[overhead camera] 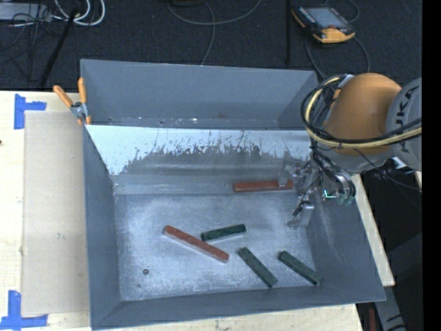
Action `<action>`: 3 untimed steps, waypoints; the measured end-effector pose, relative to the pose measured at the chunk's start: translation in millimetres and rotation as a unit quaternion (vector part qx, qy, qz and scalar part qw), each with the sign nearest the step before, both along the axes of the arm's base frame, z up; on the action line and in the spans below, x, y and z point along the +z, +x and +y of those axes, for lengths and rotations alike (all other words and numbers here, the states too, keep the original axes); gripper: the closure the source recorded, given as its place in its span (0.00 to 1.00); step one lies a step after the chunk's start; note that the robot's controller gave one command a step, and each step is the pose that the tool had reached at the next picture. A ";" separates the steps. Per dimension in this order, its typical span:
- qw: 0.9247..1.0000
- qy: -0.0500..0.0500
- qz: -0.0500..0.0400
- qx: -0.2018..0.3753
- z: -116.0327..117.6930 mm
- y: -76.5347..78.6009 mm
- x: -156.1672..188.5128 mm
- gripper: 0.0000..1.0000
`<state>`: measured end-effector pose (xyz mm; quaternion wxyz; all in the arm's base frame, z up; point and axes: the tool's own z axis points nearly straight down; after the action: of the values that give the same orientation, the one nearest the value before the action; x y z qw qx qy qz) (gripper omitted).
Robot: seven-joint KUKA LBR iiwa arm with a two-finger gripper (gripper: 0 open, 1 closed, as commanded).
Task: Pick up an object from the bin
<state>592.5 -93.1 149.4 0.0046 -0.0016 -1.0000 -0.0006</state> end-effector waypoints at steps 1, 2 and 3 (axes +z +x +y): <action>0.992 0.000 -0.002 -0.126 101.5 -109.9 -81.2 0.00; 0.986 -0.001 -0.005 -0.169 76.1 -95.7 -49.1 0.00; 0.951 -0.002 -0.002 -0.309 67.3 -110.5 -50.5 0.00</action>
Offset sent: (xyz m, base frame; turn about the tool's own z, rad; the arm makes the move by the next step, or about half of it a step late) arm -0.1083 0.0989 -0.0794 0.2557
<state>482.0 -25.7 99.0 0.0021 -0.3104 -0.9506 0.0004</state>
